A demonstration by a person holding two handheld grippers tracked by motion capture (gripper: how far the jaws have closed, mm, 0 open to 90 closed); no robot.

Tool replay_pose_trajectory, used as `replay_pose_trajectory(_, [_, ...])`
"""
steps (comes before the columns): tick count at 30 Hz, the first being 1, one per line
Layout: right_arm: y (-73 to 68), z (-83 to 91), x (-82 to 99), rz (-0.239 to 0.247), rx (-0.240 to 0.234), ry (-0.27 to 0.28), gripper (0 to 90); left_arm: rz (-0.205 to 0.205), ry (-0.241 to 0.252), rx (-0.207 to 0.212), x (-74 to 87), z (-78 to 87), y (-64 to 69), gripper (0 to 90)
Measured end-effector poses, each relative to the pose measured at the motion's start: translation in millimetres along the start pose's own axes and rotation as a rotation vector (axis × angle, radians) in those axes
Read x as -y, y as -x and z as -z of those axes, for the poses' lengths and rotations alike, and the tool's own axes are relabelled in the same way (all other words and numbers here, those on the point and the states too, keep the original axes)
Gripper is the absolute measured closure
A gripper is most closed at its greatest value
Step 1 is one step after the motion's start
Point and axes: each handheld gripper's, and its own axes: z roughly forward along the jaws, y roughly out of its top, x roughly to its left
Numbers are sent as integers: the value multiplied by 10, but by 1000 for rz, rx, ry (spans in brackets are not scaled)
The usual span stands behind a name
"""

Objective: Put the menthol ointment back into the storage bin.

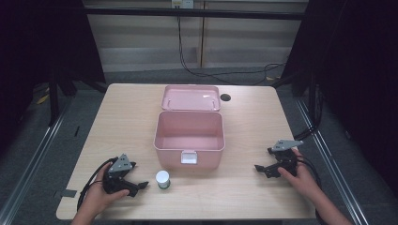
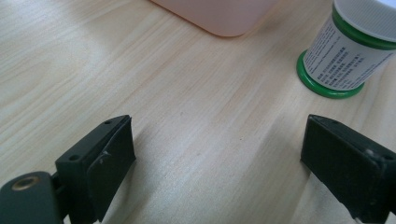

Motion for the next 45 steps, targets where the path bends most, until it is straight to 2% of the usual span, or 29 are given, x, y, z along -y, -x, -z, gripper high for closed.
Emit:
replay_pose_trajectory(7, [-4,1,3,-1,-2,1,44,7,-4,0,-1,4,6,92])
replay_pose_trajectory(9, [-6,3,4,-2,-1,1,44,1,-69,-4,-54,45,14,108])
replay_pose_trajectory(11, [-6,3,4,-2,-1,1,44,19,-108,2,-90,64,30,152])
replay_pose_trajectory(16, [-6,3,4,-2,-1,2,44,-19,-282,32,-224,99,101,165])
replay_pose_trajectory(19, [-6,3,4,-2,-1,2,44,-39,-351,63,-329,132,159,175])
replay_pose_trajectory(20, [-6,3,4,-2,-1,1,44,-29,-353,64,-355,143,181,176])
replay_pose_trajectory(21, [-6,3,4,-2,-1,2,44,-49,-369,78,-398,166,192,176])
replay_pose_trajectory(24, [-5,3,4,-2,-1,1,43,-50,-400,114,-515,230,267,182])
replay_pose_trajectory(27, [-5,3,4,-2,-1,1,43,-77,-432,134,-625,280,326,201])
replay_pose_trajectory(33, [-5,3,4,-2,-1,1,43,-86,-494,172,-803,317,364,213])
replay_pose_trajectory(35, [-5,3,4,-2,-1,1,43,-107,-512,175,-853,307,368,214])
replay_pose_trajectory(38, [-5,3,4,-2,-2,1,43,-117,-522,183,-911,292,383,218])
replay_pose_trajectory(45, [-5,3,4,-2,-1,1,43,-171,-539,187,-1046,237,424,229])
